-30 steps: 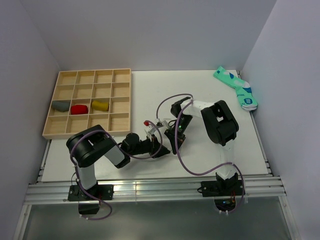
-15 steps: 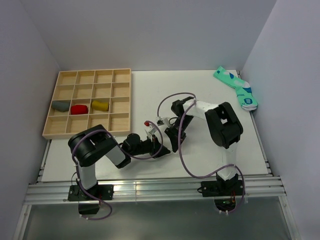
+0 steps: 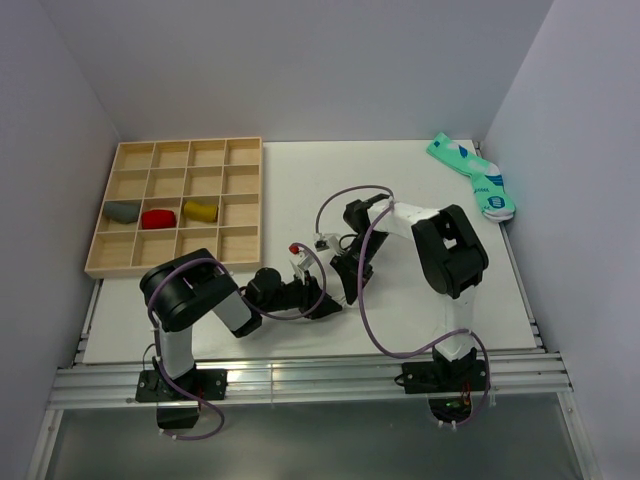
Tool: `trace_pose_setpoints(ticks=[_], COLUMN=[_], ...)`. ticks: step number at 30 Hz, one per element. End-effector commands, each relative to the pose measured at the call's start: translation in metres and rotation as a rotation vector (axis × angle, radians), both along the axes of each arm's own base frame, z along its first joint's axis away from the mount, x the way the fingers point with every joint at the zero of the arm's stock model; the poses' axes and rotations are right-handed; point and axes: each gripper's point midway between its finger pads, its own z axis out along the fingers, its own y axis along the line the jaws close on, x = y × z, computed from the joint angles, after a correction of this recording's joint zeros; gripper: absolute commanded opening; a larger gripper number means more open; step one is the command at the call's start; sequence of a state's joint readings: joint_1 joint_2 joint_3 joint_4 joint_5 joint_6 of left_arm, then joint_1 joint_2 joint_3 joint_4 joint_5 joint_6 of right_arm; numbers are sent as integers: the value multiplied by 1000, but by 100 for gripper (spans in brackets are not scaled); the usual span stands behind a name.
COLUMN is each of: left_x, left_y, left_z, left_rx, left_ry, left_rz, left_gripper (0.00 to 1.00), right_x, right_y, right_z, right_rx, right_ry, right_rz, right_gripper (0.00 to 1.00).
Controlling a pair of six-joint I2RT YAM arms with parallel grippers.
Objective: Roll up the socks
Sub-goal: Roll the sock at the center of the board.
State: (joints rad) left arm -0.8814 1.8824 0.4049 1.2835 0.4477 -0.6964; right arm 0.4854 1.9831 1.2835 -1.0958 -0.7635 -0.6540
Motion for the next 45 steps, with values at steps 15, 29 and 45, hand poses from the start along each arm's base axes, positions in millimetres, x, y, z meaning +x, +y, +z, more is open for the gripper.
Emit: trace_pose_setpoints(ticks=[15,29,45], left_x=[4,17,9], left_y=[-5,-9,-12], left_z=[9,13,11], left_rx=[-5,21,54], left_ry=[-81,-109,-100], left_rz=[-10,31,-16], left_gripper=[42,35,0], right_x=[2,-4,9], right_y=[1,-1,-1], right_z=[16,16,18], right_rx=[45,48,28], right_ry=[41,56,-46], right_rz=[-3,5,-30], right_gripper=[15,15,32])
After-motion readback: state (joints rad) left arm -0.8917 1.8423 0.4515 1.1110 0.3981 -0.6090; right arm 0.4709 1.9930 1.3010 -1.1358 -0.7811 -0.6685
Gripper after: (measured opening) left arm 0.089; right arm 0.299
